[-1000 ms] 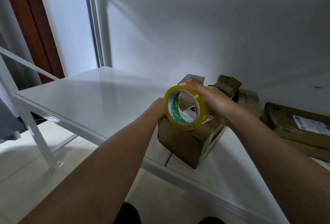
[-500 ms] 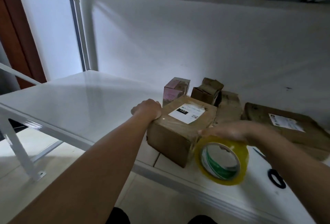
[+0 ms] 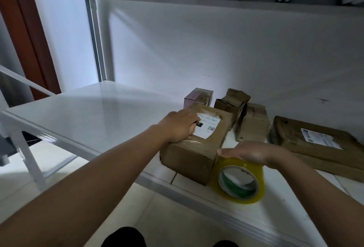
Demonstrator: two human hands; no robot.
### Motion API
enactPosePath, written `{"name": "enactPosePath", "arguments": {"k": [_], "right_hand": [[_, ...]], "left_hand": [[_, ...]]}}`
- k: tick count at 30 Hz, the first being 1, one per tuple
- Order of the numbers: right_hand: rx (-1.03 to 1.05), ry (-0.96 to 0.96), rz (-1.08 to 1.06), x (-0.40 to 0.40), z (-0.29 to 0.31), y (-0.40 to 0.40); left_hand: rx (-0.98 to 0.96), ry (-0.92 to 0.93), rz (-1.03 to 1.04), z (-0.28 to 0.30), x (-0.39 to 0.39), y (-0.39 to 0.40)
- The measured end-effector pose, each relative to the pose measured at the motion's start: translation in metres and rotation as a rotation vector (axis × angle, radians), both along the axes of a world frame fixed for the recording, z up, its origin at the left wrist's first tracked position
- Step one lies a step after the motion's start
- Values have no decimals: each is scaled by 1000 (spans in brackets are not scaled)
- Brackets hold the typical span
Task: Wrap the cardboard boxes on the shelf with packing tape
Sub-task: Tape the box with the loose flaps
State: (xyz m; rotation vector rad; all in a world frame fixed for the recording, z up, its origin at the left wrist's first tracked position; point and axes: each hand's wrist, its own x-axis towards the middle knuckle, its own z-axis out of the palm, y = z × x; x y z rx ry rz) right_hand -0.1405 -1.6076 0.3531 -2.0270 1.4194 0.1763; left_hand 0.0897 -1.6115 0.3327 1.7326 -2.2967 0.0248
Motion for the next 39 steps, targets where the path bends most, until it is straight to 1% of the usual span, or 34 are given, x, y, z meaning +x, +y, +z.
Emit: {"name": "enactPosePath", "arguments": {"k": [3,5,8,11,12,14,15,17,18,19,21,24,26,28,29,31,33,36,39], "right_hand": [[-88,53,40,4,7,-11],[-111,11,43,5,7,-18],[-132,-35,35,6,3,-21],[-136,-53,-17,7,-4,-20],[-143,-49,-51,9,-5,-19],[-183,-53,-66,14,-7,-19],[-202,-54,-59,15,-9,-20],[-228,-53,-33,16,-13,-21],[-241,-60,-20,16,-14,-22],[-254,-68,-18,15,-15,-23],[-264,-82,-27,16,-16,-25],[-262,-77,-6,18,-16,-27],[-262,-67,-11,15,-15,-27],[-235,-39,0,9,-8,-27],[-212,-24,1,6,-4,-28],[-178,-3,-9,3,2,-32],[-175,36,-1,6,1,-35],[-221,50,16,17,-9,-36],[-240,32,40,18,-11,-37]], "left_hand": [[18,11,78,-4,1,11],[-25,-1,183,-5,0,17],[-54,-107,337,-3,-1,16],[-82,-215,403,12,-11,5],[-101,-244,386,16,-19,1],[-156,-244,274,15,-38,-7],[-160,-196,191,11,-48,-10],[-57,-27,52,-2,-59,-12],[-9,35,11,-6,-58,-14],[21,58,-9,-7,-55,-16],[64,14,-35,-7,-47,-19],[114,-167,-106,-3,-46,-25],[95,-223,-83,-2,-50,-26],[44,-275,-23,0,-55,-29],[51,-280,13,1,-58,-31],[94,-241,60,-1,-64,-33],[100,-164,54,-5,-63,-31],[72,50,46,-13,-47,-29],[185,269,26,-16,-37,-28]]}}
